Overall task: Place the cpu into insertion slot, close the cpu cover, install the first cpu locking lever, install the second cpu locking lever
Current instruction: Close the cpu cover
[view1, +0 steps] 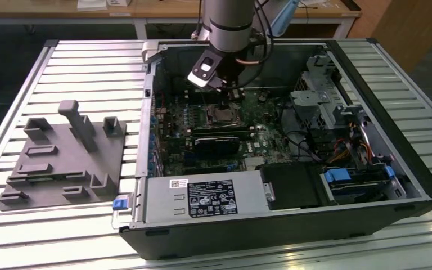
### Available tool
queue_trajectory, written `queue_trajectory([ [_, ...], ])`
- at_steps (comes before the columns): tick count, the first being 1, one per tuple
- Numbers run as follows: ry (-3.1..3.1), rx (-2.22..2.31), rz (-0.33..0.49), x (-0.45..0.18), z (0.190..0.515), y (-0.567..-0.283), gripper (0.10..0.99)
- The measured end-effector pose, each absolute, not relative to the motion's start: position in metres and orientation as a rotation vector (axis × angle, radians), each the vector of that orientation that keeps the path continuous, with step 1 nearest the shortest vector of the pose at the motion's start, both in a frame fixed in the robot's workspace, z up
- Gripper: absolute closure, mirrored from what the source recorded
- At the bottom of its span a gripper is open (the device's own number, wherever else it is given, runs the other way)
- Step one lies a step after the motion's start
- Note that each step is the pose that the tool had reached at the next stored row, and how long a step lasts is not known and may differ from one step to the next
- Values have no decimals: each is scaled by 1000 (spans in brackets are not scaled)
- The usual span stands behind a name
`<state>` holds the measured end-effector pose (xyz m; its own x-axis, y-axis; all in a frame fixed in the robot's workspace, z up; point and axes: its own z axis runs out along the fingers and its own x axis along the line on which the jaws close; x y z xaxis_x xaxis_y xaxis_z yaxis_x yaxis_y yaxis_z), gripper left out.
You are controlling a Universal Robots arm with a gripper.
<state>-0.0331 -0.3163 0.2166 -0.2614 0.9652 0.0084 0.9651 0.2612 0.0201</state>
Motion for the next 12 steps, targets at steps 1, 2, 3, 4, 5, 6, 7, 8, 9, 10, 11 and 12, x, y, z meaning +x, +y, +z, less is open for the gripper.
queue_trajectory([
  [1,2508,1883,33,-33,216,-316,980],
  [2,2526,1859,33,-33,216,-316,980],
  [3,2543,1835,33,-33,216,-316,980],
  [4,2560,1812,33,-33,216,-316,980],
  [5,2576,1789,33,-33,216,-316,980],
  [6,2593,1766,33,-33,216,-316,980],
  [7,2608,1743,33,-33,216,-316,980],
  [8,2624,1720,34,-33,216,-316,980],
  [9,2640,1696,34,-33,216,-316,980],
  [10,2655,1672,34,-33,215,-316,980],
  [11,2672,1646,34,-33,215,-316,980],
  [12,2686,1622,34,-33,215,-316,980],
])
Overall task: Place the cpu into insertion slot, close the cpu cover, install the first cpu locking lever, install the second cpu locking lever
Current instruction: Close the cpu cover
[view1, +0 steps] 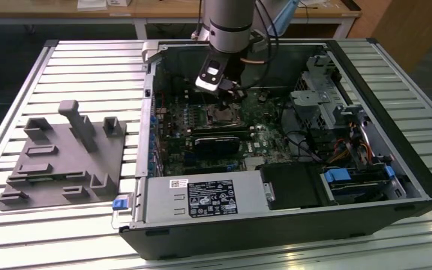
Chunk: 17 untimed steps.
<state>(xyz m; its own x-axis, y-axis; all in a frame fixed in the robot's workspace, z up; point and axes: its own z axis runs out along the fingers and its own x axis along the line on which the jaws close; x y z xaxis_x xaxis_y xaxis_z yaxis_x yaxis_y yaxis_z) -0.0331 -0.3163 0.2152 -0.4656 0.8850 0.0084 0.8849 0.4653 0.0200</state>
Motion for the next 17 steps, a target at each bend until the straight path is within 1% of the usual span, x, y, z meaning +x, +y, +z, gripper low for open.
queue_trajectory([
  [17,2907,1192,34,-33,213,-316,980],
])
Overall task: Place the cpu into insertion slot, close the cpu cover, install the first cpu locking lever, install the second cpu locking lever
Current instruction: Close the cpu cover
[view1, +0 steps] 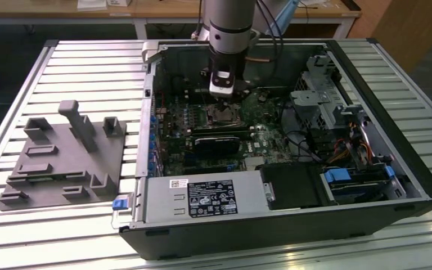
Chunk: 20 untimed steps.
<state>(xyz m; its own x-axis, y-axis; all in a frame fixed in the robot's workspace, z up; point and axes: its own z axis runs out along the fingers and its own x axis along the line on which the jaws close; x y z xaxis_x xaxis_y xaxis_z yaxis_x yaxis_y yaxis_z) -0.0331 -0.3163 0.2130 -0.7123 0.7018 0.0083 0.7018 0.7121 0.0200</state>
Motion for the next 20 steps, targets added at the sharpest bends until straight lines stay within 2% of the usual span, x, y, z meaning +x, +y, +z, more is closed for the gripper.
queue_trajectory([
  [20,-3071,-644,-33,-33,211,-316,980],
])
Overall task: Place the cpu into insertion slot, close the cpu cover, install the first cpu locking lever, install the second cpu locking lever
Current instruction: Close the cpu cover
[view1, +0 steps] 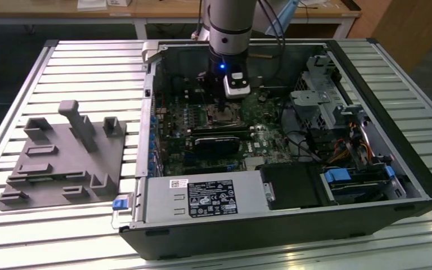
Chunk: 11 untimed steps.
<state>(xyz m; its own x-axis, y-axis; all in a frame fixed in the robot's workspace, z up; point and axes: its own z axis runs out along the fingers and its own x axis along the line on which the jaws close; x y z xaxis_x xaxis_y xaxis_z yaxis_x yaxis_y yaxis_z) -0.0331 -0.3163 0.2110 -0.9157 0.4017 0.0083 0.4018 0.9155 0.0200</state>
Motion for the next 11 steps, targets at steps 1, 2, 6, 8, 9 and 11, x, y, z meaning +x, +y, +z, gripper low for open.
queue_trajectory([
  [1,-3076,-617,-33,-33,211,-316,980],
  [2,-3081,-590,-33,-33,211,-316,980],
  [6,-3101,-495,-34,-33,211,-316,980],
  [8,-3110,-453,-35,-33,210,-316,980],
  [9,-3114,-434,-36,-33,210,-316,980],
  [11,-3122,-392,-36,-33,210,-316,980],
])
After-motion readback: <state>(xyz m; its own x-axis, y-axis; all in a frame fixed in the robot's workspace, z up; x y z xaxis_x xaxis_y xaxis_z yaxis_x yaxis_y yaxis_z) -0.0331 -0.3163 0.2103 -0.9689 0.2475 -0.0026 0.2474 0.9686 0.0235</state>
